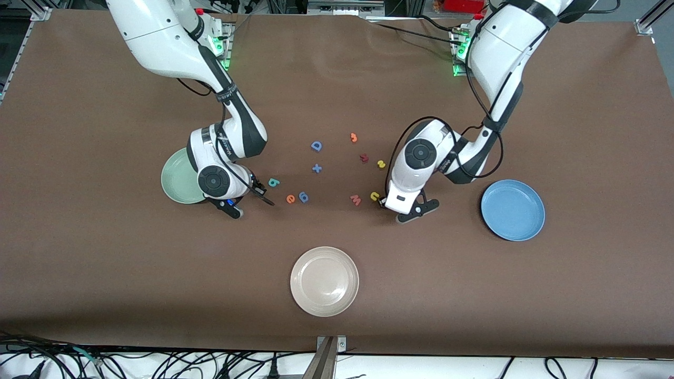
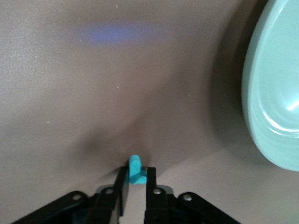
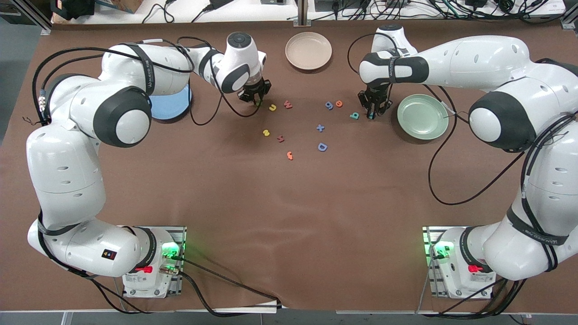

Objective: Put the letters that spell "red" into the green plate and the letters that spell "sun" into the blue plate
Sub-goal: 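Grasp a teal letter with the right gripper while the left gripper grasps a lime letter, then drop the teal letter on the green plate while the left gripper drops lime letter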

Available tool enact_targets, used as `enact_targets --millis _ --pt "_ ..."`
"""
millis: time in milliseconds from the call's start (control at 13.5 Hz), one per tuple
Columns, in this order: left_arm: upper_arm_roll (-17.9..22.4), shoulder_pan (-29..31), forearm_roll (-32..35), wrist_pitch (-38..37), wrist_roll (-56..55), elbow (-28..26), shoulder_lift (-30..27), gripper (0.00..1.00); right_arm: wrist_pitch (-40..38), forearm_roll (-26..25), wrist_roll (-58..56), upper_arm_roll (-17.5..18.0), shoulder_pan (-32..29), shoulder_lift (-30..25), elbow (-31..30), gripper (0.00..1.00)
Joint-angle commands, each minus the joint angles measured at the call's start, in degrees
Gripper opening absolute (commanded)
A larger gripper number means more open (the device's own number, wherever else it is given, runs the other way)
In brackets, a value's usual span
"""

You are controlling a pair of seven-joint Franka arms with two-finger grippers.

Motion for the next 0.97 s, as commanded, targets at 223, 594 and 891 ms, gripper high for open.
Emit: enact_targets --millis 223,594,891 --pt "0.12 10.17 -7.38 -13.14 19.72 -2.38 -9.03 0.02 -0.45 0.68 -0.49 -0.09 0.17 -1.05 -0.34 0.0" --pt "0.82 20.46 -7.21 -16.51 36.06 -3.08 -9.74 0.02 -8.16 0.59 -3.56 -2.81 -0.53 -6.59 1.67 0.0" --pt "4.51 22.58 -7.03 -16.51 45.82 -3.17 -9.3 0.06 -16.35 0.42 -13.38 -9.04 -0.53 -9.76 1.51 0.0"
